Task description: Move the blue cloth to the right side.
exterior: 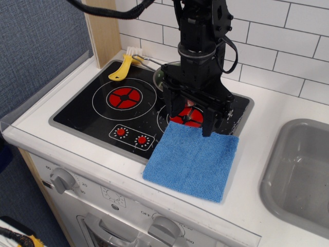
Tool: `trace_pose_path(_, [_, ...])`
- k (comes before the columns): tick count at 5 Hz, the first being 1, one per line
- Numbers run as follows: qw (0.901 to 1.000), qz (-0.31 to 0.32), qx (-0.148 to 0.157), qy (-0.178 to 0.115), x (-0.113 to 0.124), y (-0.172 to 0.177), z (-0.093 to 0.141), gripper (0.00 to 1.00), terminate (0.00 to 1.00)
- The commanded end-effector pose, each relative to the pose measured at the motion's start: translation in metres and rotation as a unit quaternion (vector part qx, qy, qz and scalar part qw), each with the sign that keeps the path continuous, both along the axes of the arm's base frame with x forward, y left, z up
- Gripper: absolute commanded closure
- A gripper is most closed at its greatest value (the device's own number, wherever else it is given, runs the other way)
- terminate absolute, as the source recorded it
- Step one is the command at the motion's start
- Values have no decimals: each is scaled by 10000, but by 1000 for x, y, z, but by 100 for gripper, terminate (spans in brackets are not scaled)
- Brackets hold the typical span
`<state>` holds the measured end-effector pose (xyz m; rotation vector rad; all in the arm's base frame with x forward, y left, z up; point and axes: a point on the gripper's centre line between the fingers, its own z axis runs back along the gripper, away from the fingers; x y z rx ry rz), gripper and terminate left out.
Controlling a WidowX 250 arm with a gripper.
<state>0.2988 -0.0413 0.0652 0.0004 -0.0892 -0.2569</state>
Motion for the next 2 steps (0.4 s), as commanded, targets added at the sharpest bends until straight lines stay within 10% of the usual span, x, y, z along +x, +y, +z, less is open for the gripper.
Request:
trace_pose_path(1, [9996,32,69,-273,-3,4,12,0,0])
trace_pose_path(2, [9996,32,69,-273,-3,4,12,0,100])
